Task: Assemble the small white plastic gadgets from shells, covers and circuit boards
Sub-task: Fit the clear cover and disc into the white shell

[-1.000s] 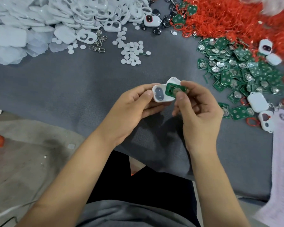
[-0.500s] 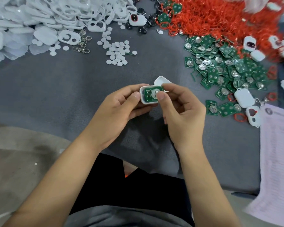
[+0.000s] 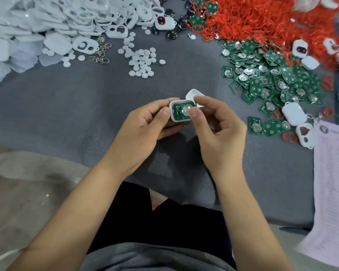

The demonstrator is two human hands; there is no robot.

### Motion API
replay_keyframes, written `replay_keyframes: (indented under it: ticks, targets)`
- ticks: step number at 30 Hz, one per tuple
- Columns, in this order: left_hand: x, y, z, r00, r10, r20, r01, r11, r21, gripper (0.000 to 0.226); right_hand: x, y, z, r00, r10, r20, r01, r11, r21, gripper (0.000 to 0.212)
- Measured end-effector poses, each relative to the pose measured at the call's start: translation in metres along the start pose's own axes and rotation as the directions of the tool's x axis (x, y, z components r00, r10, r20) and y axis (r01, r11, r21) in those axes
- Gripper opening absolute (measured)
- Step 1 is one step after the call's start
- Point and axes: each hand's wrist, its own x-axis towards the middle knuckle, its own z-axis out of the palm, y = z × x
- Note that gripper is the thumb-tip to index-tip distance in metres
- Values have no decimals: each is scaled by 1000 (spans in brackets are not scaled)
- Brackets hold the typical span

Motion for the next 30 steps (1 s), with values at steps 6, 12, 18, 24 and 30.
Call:
replay_keyframes:
  ticks: [6,12,18,24,30]
  targets:
    - [0,1,0,1000,1,14,-1,1000,1,32,0,-1,0,1000,-16,10,16,1000,4,16]
    - [0,-1,-1,1000,5,1,-5,1000,-2,33,-1,0,1,1000,-27,8,27,999,-25,16]
    - [-1,-3,-2,1000,16,-9,-16,999,30,34,0,-3,1,999,-46,0,46,999,-26,19]
    - [-1,-1,2,1000,4,-18,-4,1000,8,32,0,-4,2,1000,-13,-20,14,999,42,15]
    - [-2,2,3,1000,-12,-10,12,1000,-2,32,1,-1,0,1000,-6,9,5,997,71,13]
